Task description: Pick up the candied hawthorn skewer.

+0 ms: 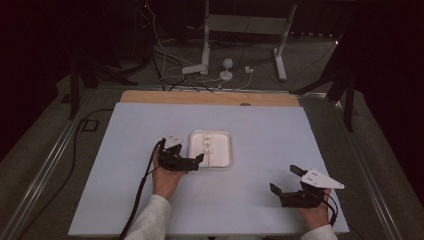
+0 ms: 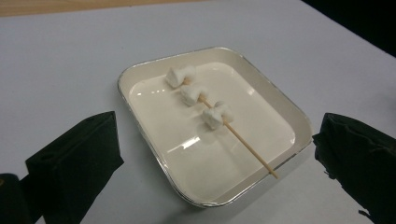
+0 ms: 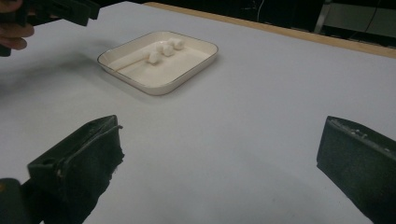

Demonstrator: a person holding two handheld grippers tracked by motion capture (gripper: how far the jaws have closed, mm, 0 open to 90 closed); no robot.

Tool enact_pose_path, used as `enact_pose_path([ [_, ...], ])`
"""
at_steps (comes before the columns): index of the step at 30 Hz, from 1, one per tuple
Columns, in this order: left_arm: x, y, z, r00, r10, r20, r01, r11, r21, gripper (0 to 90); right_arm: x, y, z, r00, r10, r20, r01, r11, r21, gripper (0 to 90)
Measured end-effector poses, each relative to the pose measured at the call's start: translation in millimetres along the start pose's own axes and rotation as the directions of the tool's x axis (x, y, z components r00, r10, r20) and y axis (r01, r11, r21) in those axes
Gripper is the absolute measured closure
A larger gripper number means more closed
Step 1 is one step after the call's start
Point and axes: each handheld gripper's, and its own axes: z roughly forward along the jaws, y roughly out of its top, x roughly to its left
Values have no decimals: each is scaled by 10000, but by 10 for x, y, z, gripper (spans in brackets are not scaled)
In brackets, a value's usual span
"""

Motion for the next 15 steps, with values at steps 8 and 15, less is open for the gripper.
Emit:
enact_pose_path([
  [8,-24,-16,158,10000,-38,-74,40,9994,345,9,2,0,10,10000,-33,-18,33,10000,42,0],
  [15,-91,-20,281,10000,-89,11,89,9980,633,13,2,-2,15,10000,-40,-37,40,10000,60,0],
])
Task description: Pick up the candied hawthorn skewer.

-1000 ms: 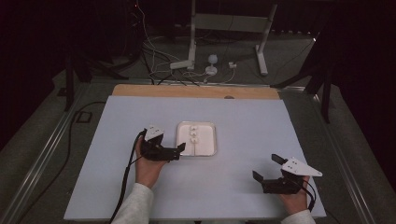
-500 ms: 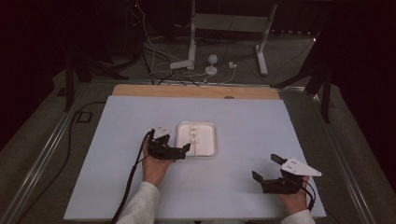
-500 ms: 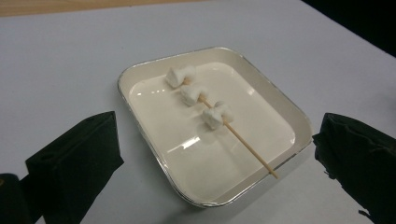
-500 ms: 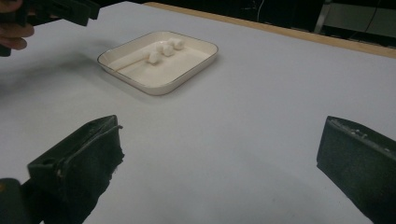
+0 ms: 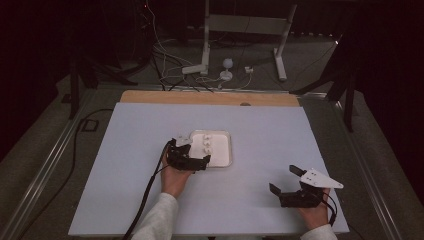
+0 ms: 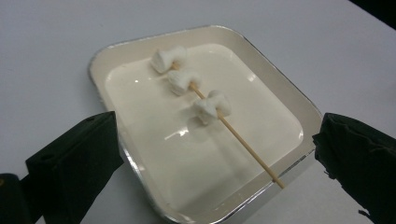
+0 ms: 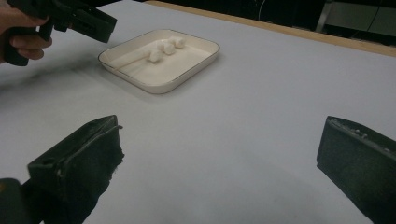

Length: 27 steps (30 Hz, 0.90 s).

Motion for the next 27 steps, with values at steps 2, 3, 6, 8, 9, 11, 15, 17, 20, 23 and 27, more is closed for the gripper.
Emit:
enact_pose_path([
  [2,-44,9,59,10000,6,-31,-5,9992,405,24,0,0,-1,10000,6,-1,-6,10000,-4,0],
  [3,-60,12,78,10000,4,-25,-3,9987,503,36,0,0,-1,10000,6,-1,-6,10000,-4,0],
  [6,-99,23,143,10000,-75,-12,76,9968,793,70,-1,0,-1,10000,2,-6,-2,10000,-8,0],
  [8,-113,28,162,10000,-68,-50,72,9960,895,95,-1,0,-1,10000,5,-7,-5,10000,-4,0],
  [9,-131,31,183,9999,-57,-101,66,9950,993,117,0,0,-1,10000,-4,-6,4,10000,-2,0],
  [11,-173,39,221,9991,55,-415,-2,9919,1270,171,-1,0,-1,10000,6,-12,-6,10000,-6,0],
  [15,-217,29,259,9962,355,-793,-209,9840,1771,331,-11,-3,-1,10000,25,0,-25,10000,-9,0],
  [17,-210,22,268,9961,378,-797,-211,9793,2012,460,-9,-3,-1,10000,9,-14,-9,10000,-7,0],
  [20,-213,29,255,9941,506,-963,-279,9742,2240,545,-5,-2,-1,10000,-2,-26,2,10000,-6,0],
  [23,-180,42,232,9944,242,-1027,11,9709,2396,632,-6,-3,3,10000,19,-43,-19,10000,-10,0],
  [27,-124,54,212,9935,-185,-1121,458,9681,2465,721,-5,-3,3,10000,18,-54,-18,10000,7,0],
])
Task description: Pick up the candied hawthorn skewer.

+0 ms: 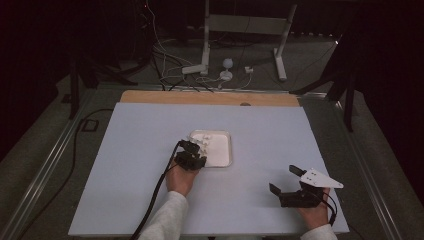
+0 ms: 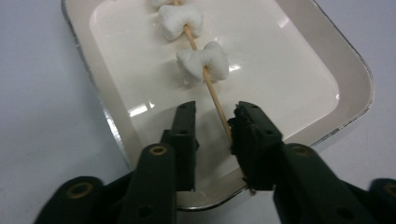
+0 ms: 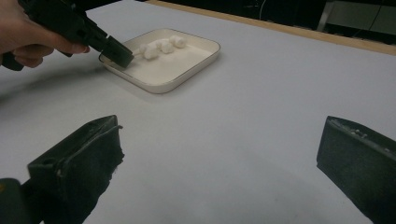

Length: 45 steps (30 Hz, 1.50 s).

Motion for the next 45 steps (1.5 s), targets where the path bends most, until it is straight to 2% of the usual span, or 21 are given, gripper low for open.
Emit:
enact_pose_path([
  [3,42,-2,-6,9996,-268,41,268,9996,30,820,2,-1,4,10000,-24,-12,24,10000,17,0],
  [6,114,-21,-13,9970,-695,331,701,9974,-152,878,1,-1,5,10000,-24,-18,24,10000,17,0],
  [8,133,-25,-18,9957,-814,443,823,9964,-180,889,0,-1,3,10000,-3,-15,3,10000,15,0],
  [9,182,-35,-36,9911,-1098,758,1118,9935,-230,893,0,-2,3,10000,-8,-15,8,10000,17,0],
  [11,201,-37,-49,9903,-1135,807,1160,9929,-271,897,1,-2,3,10000,-3,-26,3,10000,25,0],
  [15,237,-35,-111,9886,-1122,1001,1175,9918,-492,899,5,-2,6,10000,-20,-28,20,10000,30,0],
  [16,248,-32,-141,9867,-1115,1185,1192,9910,-604,900,5,-2,8,10000,-5,-31,5,10000,37,0],
  [22,266,-34,-201,9853,-1017,1371,1144,9895,-884,900,7,-3,8,10000,5,-39,-5,10000,35,0],
  [32,356,-56,-368,9749,-881,2045,1196,9819,-1469,899,3,-4,10,10000,36,-59,-36,10000,50,0],
  [34,368,-62,-388,9745,-835,2081,1163,9817,-1507,899,2,-5,13,10000,40,-67,-40,10000,63,0],
  [35,390,-79,-416,9711,-850,2228,1236,9785,-1653,899,0,-6,15,10000,34,-64,-34,10000,77,0],
  [40,446,-125,-472,9655,-851,2463,1337,9731,-1878,899,-1,-8,12,10000,54,-64,-53,10000,77,0],
  [45,541,-216,-562,9635,-811,2552,1408,9640,-2255,899,-10,-7,13,9999,102,-52,-102,9999,75,0],
])
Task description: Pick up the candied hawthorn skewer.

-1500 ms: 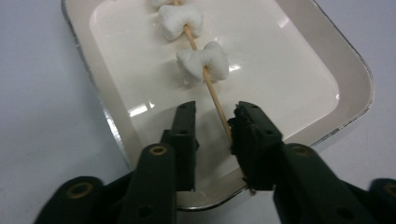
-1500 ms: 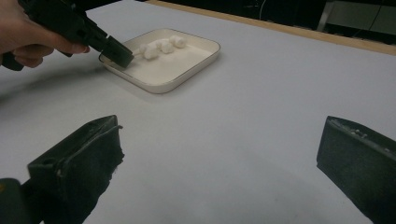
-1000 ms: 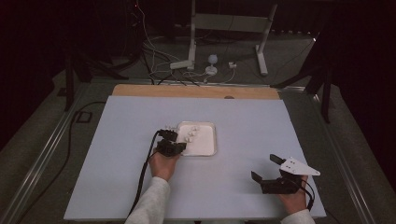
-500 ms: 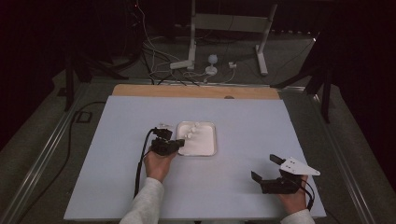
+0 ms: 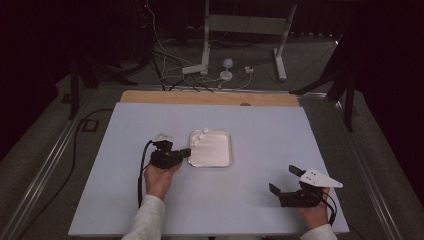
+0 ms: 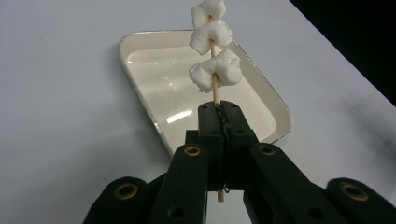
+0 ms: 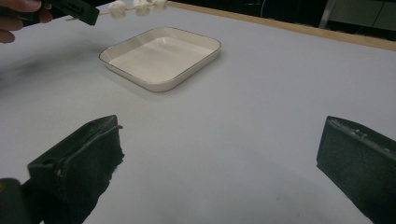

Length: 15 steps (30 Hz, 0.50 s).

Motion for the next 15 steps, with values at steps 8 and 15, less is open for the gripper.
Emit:
enact_pose_path([
  [8,17,-58,-124,9992,367,183,-361,9988,-324,900,1,20,7,9998,214,-62,-214,9997,-115,0],
  [15,-2,-105,-199,9951,874,468,-839,9939,-721,900,-9,130,-8,9989,472,-43,-474,9981,-400,0],
])
